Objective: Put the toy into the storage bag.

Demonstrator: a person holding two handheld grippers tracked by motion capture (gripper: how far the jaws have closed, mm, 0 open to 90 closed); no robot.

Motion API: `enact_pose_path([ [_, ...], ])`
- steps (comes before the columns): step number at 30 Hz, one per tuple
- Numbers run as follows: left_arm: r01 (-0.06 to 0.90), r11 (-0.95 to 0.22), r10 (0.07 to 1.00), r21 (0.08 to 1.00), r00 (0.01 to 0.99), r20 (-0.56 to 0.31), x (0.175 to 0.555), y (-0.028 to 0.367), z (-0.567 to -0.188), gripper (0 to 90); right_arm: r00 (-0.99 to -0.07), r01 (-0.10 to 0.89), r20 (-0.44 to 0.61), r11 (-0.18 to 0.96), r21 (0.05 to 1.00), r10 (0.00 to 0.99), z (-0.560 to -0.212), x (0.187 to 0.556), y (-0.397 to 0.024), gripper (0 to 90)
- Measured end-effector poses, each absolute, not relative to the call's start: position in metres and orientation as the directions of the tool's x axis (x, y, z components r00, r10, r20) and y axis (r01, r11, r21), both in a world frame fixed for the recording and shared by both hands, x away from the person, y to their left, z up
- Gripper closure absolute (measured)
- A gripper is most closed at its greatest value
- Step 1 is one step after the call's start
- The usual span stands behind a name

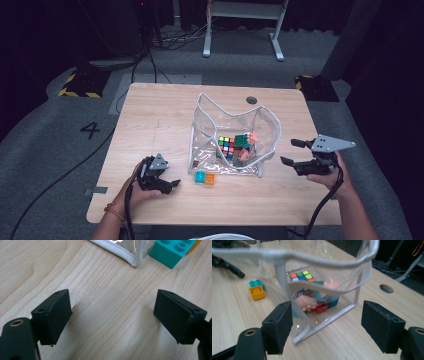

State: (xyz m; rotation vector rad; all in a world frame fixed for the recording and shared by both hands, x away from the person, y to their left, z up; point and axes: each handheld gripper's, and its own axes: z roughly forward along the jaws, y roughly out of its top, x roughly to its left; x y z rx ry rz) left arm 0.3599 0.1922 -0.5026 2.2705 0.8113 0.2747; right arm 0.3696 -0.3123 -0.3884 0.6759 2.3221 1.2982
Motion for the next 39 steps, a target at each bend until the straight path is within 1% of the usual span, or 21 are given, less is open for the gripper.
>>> enact_pose_path([
  [2,0.475,-0.559,0.623,0.68,0.781,-0.033,0.36,0.192,-0.503,14.8,-0.816,0.233,-0.083,0.457,0.859,0.572,-0.4,0.368,-0.309,25.8],
  [4,0.475,-0.559,0.623,0.68,0.781,-0.034,0.36,0.192,-0.503,14.8,-0.822,0.236,-0.088,0.478,0.846,0.562,-0.409,0.365,-0.305,26.6],
  [6,0.473,-0.561,0.624,0.68,0.781,-0.028,0.36,0.192,-0.502,14.8,-0.831,0.234,-0.093,0.496,0.836,0.549,-0.415,0.363,-0.3,27.3],
  [10,0.473,-0.561,0.624,0.679,0.781,-0.029,0.36,0.192,-0.502,14.8,-0.85,0.241,-0.069,0.502,0.83,0.522,-0.428,0.357,-0.29,28.7],
  [12,0.473,-0.561,0.624,0.679,0.781,-0.029,0.36,0.192,-0.502,14.8,-0.859,0.226,-0.084,0.522,0.822,0.505,-0.435,0.353,-0.283,29.0],
  [14,0.473,-0.563,0.623,0.678,0.782,-0.028,0.36,0.192,-0.502,14.8,-0.869,0.231,-0.065,0.519,0.823,0.49,-0.442,0.35,-0.276,29.5],
  [20,0.473,-0.563,0.622,0.678,0.782,-0.028,0.359,0.192,-0.502,14.9,-0.903,0.249,-0.01,0.542,0.803,0.43,-0.465,0.341,-0.25,30.1],
  [22,0.473,-0.563,0.622,0.678,0.782,-0.028,0.36,0.192,-0.502,14.8,-0.913,0.232,-0.017,0.553,0.8,0.408,-0.471,0.339,-0.241,30.4],
  [23,0.473,-0.563,0.622,0.678,0.782,-0.028,0.36,0.192,-0.502,14.8,-0.924,0.221,-0.018,0.572,0.79,0.382,-0.476,0.338,-0.228,30.5],
  [24,0.473,-0.563,0.622,0.678,0.782,-0.029,0.359,0.192,-0.502,14.8,-0.924,0.221,-0.018,0.572,0.79,0.382,-0.476,0.338,-0.228,30.5],
  [26,0.473,-0.563,0.622,0.678,0.782,-0.029,0.36,0.192,-0.502,14.8,-0.932,0.218,-0.011,0.582,0.784,0.364,-0.48,0.339,-0.213,30.9],
  [28,0.473,-0.563,0.622,0.678,0.782,-0.028,0.36,0.193,-0.502,14.8,-0.935,0.24,0.02,0.588,0.772,0.355,-0.481,0.339,-0.2,31.1],
  [30,0.473,-0.563,0.622,0.678,0.782,-0.029,0.36,0.193,-0.502,14.8,-0.947,0.208,0.003,0.604,0.769,0.322,-0.485,0.342,-0.185,31.0],
  [31,0.473,-0.563,0.622,0.678,0.782,-0.028,0.36,0.193,-0.502,14.8,-0.951,0.171,-0.033,0.611,0.773,0.308,-0.487,0.344,-0.177,31.0],
  [32,0.473,-0.563,0.622,0.678,0.782,-0.029,0.36,0.193,-0.502,14.8,-0.951,0.179,-0.035,0.634,0.752,0.309,-0.488,0.343,-0.171,31.0],
  [37,0.473,-0.564,0.622,0.678,0.782,-0.028,0.36,0.193,-0.502,14.8,-0.958,0.125,-0.085,0.664,0.737,0.275,-0.494,0.343,-0.137,30.7],
  [39,0.473,-0.563,0.622,0.678,0.782,-0.028,0.36,0.193,-0.502,14.8,-0.956,0.114,-0.102,0.664,0.739,0.277,-0.495,0.344,-0.13,30.6],
])
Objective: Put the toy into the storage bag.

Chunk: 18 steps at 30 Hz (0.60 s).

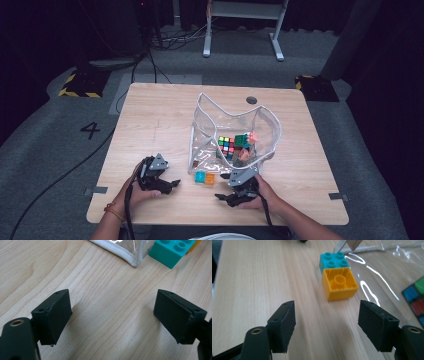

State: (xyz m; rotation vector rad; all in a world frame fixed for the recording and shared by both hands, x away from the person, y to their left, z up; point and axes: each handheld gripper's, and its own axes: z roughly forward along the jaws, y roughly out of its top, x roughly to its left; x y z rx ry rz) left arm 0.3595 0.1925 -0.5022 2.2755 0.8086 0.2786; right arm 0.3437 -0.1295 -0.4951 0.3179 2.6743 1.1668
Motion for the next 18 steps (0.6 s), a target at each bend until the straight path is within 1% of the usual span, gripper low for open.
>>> enact_pose_path([
  [1,0.472,-0.564,0.622,0.678,0.782,-0.028,0.36,0.193,-0.502,14.8,-0.953,0.117,-0.104,0.661,0.741,0.285,-0.495,0.345,-0.126,30.5],
  [2,0.472,-0.564,0.622,0.678,0.783,-0.028,0.36,0.193,-0.502,14.8,-0.956,0.091,-0.117,0.65,0.755,0.27,-0.496,0.348,-0.122,30.3],
  [3,0.473,-0.563,0.622,0.678,0.782,-0.029,0.36,0.193,-0.502,14.8,-0.952,0.114,-0.104,0.649,0.752,0.288,-0.495,0.348,-0.118,30.0],
  [5,0.473,-0.563,0.622,0.678,0.783,-0.029,0.36,0.193,-0.502,14.8,-0.94,0.123,-0.119,0.645,0.754,0.318,-0.495,0.349,-0.113,29.9],
  [10,0.473,-0.564,0.622,0.678,0.782,-0.028,0.36,0.193,-0.502,14.8,-0.945,0.099,-0.138,0.658,0.746,0.298,-0.5,0.353,-0.102,28.0],
  [11,0.472,-0.564,0.622,0.677,0.783,-0.028,0.36,0.193,-0.502,14.8,-0.946,0.074,-0.155,0.657,0.751,0.283,-0.502,0.355,-0.099,27.7],
  [13,0.472,-0.564,0.622,0.677,0.783,-0.028,0.36,0.193,-0.502,14.8,-0.946,0.097,-0.132,0.649,0.755,0.295,-0.502,0.356,-0.095,27.8],
  [14,0.472,-0.564,0.622,0.678,0.783,-0.028,0.36,0.193,-0.502,14.8,-0.947,0.079,-0.145,0.647,0.758,0.286,-0.502,0.357,-0.093,27.8],
  [15,0.472,-0.564,0.622,0.678,0.783,-0.028,0.36,0.193,-0.502,14.8,-0.943,0.095,-0.139,0.645,0.758,0.302,-0.502,0.357,-0.092,28.3],
  [16,0.472,-0.564,0.622,0.677,0.783,-0.028,0.36,0.193,-0.502,14.8,-0.947,0.077,-0.142,0.633,0.77,0.288,-0.504,0.359,-0.089,29.1],
  [18,0.472,-0.564,0.622,0.677,0.783,-0.028,0.36,0.193,-0.502,14.8,-0.949,0.098,-0.119,0.635,0.766,0.291,-0.503,0.358,-0.088,35.1],
])
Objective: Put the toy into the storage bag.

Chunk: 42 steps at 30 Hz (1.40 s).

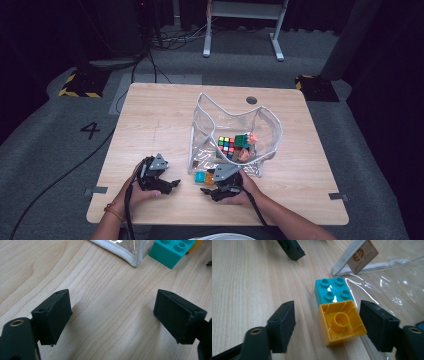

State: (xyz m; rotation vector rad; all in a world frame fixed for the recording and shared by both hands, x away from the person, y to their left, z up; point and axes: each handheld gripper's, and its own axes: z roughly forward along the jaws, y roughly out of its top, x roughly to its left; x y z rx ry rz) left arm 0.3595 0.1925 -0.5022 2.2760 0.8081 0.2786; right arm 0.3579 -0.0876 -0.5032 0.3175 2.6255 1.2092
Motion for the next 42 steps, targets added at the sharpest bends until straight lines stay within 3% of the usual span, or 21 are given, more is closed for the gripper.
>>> enact_pose_path([
  [7,0.469,-0.567,0.619,0.677,0.785,-0.026,0.359,0.193,-0.502,14.9,-0.958,0.108,-0.09,0.632,0.767,0.272,-0.502,0.355,-0.093,58.1],
  [15,0.47,-0.562,0.62,0.681,0.784,-0.029,0.359,0.193,-0.503,14.9,-0.971,0.101,-0.063,0.637,0.764,0.23,-0.498,0.348,-0.11,59.1],
  [21,0.481,-0.554,0.623,0.68,0.781,-0.045,0.357,0.192,-0.503,14.9,-0.965,0.135,-0.037,0.614,0.778,0.26,-0.492,0.346,-0.135,59.1],
  [29,0.479,-0.555,0.624,0.68,0.781,-0.041,0.357,0.192,-0.503,14.9,-0.963,0.093,-0.079,0.593,0.8,0.258,-0.486,0.348,-0.158,59.2],
  [30,0.481,-0.557,0.625,0.678,0.779,-0.039,0.357,0.193,-0.503,14.9,-0.958,0.136,-0.052,0.606,0.784,0.282,-0.485,0.344,-0.162,59.2],
  [36,0.481,-0.557,0.625,0.678,0.78,-0.04,0.357,0.193,-0.503,14.9,-0.951,0.112,-0.081,0.576,0.81,0.298,-0.478,0.344,-0.188,59.2],
  [37,0.479,-0.556,0.625,0.679,0.78,-0.038,0.357,0.193,-0.503,14.9,-0.94,0.163,-0.051,0.577,0.8,0.337,-0.476,0.341,-0.195,59.2],
  [42,0.478,-0.555,0.624,0.681,0.78,-0.039,0.357,0.192,-0.503,14.9,-0.916,0.183,-0.062,0.552,0.813,0.395,-0.475,0.343,-0.229,59.1],
])
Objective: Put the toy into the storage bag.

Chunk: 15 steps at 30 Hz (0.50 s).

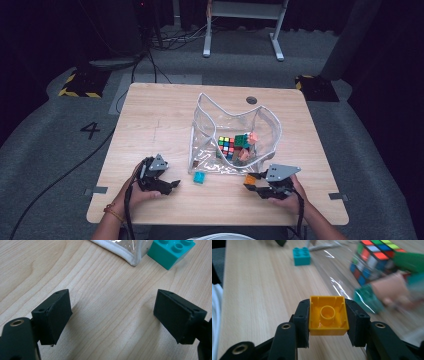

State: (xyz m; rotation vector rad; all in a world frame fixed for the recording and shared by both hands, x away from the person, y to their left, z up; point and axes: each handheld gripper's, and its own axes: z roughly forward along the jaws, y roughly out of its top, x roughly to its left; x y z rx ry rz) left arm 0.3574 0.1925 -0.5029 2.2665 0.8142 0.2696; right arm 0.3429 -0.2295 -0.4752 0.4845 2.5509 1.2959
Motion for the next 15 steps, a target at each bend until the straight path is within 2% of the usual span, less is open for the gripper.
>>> enact_pose_path([
  [15,0.479,-0.556,0.624,0.679,0.78,-0.04,0.357,0.192,-0.503,14.9,-0.813,0.272,-0.075,0.49,0.828,0.578,-0.466,0.363,-0.298,59.2],
])
